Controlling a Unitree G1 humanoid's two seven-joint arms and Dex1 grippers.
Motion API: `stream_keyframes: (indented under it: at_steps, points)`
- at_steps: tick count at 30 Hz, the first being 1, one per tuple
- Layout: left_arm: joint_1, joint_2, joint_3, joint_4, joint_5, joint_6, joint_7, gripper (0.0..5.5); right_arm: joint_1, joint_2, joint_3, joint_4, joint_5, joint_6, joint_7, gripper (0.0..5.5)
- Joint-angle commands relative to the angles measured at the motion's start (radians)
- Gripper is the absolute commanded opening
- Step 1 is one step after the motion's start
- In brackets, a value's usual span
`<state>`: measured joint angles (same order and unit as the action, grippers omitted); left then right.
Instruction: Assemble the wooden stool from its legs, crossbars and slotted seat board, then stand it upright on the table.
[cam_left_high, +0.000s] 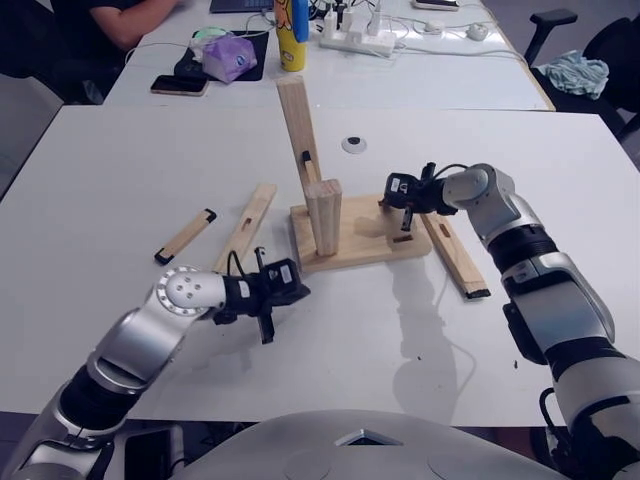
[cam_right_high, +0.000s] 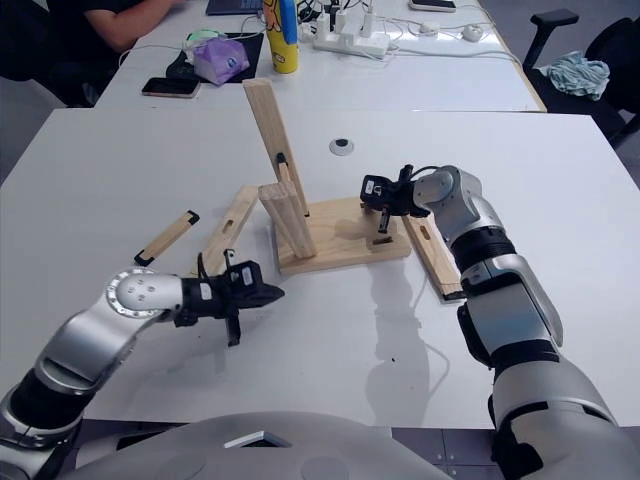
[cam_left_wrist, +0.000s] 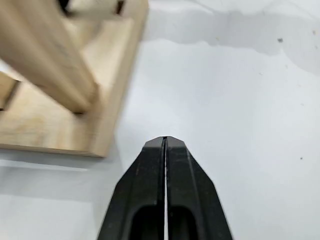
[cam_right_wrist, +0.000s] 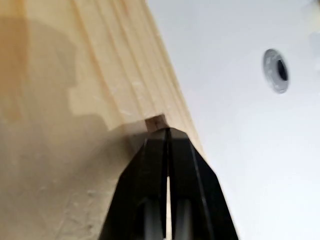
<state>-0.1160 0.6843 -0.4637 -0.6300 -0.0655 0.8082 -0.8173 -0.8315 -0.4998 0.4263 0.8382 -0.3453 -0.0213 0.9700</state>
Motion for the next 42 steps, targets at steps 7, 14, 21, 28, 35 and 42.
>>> stream_keyframes:
  at_steps: [7, 14, 21, 28, 35, 42]
  points:
    - [-0.104, -0.078, -0.177, 0.315, 0.267, -0.062, 0.192, 0.02, 0.131, 0.000, 0.059, -0.116, 0.002, 0.192, 0.173, 0.00]
    - [-0.173, -0.111, -0.127, 0.442, 0.306, -0.135, 0.225, 0.02, 0.181, -0.012, 0.044, -0.268, 0.059, 0.287, 0.215, 0.00]
    - [-0.217, -0.171, -0.051, 0.548, 0.309, -0.193, 0.261, 0.02, 0.245, -0.024, 0.027, -0.464, 0.125, 0.392, 0.224, 0.00]
    - [-0.206, -0.215, 0.051, 0.648, 0.261, -0.270, 0.275, 0.02, 0.303, -0.059, -0.063, -0.722, 0.261, 0.572, 0.248, 0.00]
    - [-0.206, -0.207, 0.100, 0.731, 0.274, -0.333, 0.298, 0.02, 0.268, -0.063, -0.321, -0.885, 0.447, 0.759, 0.128, 0.00]
    - [-0.215, -0.241, 0.087, 0.793, 0.283, -0.376, 0.306, 0.02, 0.337, -0.084, -0.264, -0.825, 0.368, 0.707, -0.041, 0.00]
